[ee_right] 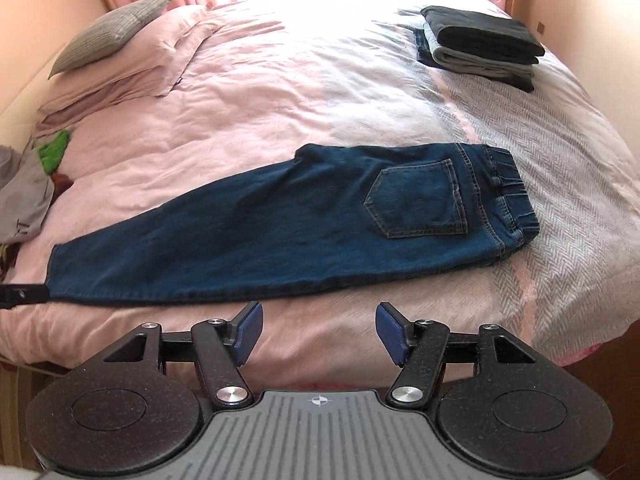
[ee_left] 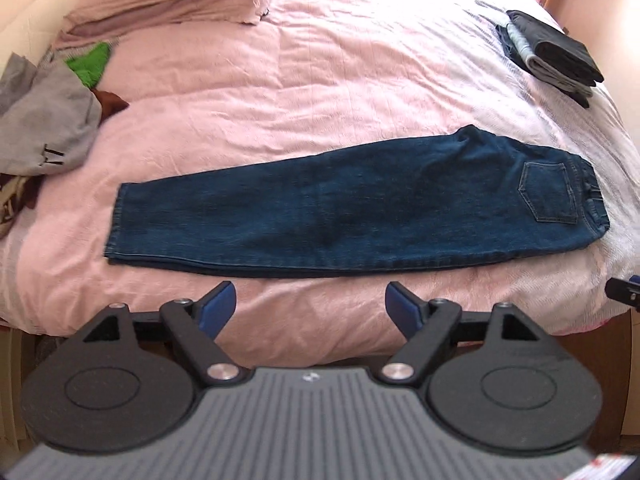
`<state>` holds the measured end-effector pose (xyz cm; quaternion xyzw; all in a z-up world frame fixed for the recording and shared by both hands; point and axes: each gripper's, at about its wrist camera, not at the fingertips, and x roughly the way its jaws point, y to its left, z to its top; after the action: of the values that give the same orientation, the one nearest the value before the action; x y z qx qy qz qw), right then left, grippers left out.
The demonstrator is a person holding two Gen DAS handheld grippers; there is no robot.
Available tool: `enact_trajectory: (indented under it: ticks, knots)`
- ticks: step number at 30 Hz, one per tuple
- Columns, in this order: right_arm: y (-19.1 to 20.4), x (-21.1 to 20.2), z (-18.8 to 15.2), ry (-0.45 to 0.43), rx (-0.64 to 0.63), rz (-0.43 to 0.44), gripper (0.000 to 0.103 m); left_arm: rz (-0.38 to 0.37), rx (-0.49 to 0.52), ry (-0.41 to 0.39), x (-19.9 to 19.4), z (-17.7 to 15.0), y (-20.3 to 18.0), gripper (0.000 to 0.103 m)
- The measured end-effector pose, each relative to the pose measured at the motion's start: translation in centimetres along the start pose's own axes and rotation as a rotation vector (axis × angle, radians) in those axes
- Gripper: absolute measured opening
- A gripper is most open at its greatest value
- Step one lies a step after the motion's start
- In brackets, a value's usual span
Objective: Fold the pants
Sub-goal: 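Lay the blue jeans flat and open both grippers above them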
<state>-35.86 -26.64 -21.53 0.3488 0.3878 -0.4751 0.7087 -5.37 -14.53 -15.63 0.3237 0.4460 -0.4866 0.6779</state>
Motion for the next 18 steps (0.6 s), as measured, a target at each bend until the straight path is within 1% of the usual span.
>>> enact_trajectory:
  ticks: [4,10,15,18]
  knots:
    - [1.0,-1.1,-1.1,0.014,-0.006,-0.005,0.060,-0.016,0.014,-0.006,-1.7,-0.8,0.3,0.079]
    - [1.0,-2.3,-1.8,0.026,-0.022,0.001,0.060,-0.021,0.026,0.006,-2.5,-1.6,-0.6,0.079]
    - [-0.6,-2.2,-1.2,0.042,-0.037,0.012,0.060,-0.004,0.017,0.012,-2.1,-1.1,-2.6,0.079]
    - [-2.2,-1.6,-0.3,0.060,-0.056,0.024,0.060,0.015,-0.006,0.017,-1.3,-0.4,-4.3,0.079]
